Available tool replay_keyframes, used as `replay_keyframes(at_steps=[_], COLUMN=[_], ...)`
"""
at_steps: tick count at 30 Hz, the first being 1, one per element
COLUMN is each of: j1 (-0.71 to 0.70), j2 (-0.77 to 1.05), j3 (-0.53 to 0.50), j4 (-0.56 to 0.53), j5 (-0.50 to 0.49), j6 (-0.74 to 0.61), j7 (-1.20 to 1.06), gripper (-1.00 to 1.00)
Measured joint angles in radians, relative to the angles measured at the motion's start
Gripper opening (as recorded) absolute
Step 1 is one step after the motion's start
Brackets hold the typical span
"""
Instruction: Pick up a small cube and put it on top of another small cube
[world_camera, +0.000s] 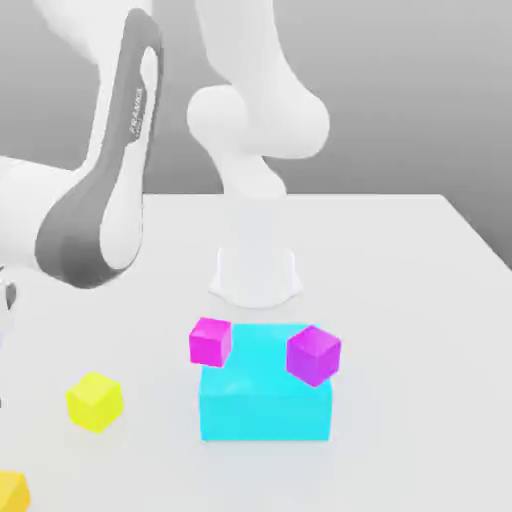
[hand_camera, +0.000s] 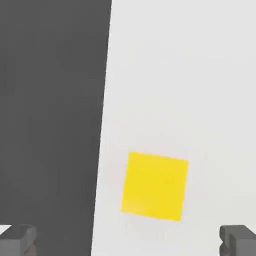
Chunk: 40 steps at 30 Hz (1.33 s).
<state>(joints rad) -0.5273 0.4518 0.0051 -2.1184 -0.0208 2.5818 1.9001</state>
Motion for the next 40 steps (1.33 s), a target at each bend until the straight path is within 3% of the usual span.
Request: replay_keyframes(at_steps=[3,4,10,15,31,37,38,40], j1=[-0.007,-0.007,-0.007,-0.005,-0.064,-0.075,-0.075,-0.075], j2=[0.109,0.139,0.154,0.018,-0.473,-0.325,-0.302,-0.302], j3=[0.0,0.0,-0.001,-0.002,0.006,0.012,0.012,0.012], j4=[0.024,0.03,0.034,-0.003,-0.551,-0.573,-0.573,-0.573], j5=[0.014,0.014,0.015,0.02,0.027,0.01,0.01,0.01], j6=[0.075,0.098,0.111,0.012,0.068,0.239,0.261,0.261], j7=[0.008,0.009,0.009,0.004,-0.106,-0.098,-0.098,-0.098], gripper=[0.0,-1.0,-1.0,-1.0,-1.0,-1.0,1.0,1.0])
